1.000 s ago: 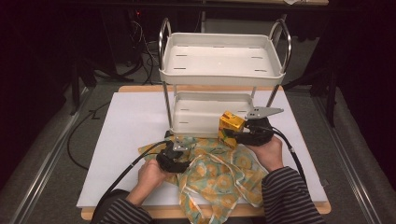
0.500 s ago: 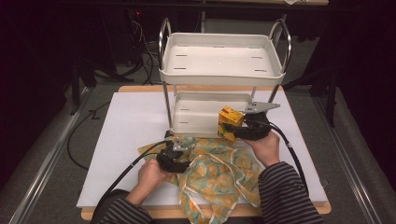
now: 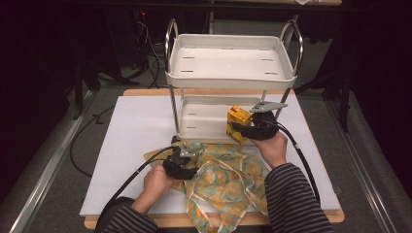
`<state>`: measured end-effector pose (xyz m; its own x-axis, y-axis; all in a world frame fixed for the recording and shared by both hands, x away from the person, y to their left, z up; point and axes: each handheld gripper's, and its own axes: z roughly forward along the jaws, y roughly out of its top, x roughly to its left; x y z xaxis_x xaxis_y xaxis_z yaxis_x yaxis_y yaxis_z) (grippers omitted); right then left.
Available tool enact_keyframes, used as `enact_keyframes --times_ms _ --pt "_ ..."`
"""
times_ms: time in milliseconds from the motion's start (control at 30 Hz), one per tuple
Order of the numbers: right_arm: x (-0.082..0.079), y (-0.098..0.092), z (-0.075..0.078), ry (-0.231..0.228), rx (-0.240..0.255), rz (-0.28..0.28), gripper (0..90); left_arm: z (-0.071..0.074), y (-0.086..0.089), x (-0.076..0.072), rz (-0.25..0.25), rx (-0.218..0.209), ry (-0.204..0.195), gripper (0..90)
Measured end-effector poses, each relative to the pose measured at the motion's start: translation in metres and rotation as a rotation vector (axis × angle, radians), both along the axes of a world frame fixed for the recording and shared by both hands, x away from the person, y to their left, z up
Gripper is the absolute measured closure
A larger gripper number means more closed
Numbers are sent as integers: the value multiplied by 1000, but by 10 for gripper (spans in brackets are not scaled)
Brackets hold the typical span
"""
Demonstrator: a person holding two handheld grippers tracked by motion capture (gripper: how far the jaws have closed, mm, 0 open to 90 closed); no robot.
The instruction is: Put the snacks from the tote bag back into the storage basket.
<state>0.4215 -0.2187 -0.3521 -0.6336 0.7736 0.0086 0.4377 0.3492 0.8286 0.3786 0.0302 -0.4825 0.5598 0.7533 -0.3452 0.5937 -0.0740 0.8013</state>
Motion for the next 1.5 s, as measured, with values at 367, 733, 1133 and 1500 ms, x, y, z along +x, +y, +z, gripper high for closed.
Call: enact_keyframes --times_ms 367,733,1133,1500 --pt "14 0 -3 -3 -15 -42 560 0 0 0 -4 0 -1 513" --pt "25 -1 -7 -2 -25 -78 560 0 0 0 -4 1 -1 512" --pt "36 3 -15 21 -34 -108 560 0 0 0 -4 1 0 512" --pt "45 8 -20 36 -36 -119 559 0 1 0 -6 4 0 512"
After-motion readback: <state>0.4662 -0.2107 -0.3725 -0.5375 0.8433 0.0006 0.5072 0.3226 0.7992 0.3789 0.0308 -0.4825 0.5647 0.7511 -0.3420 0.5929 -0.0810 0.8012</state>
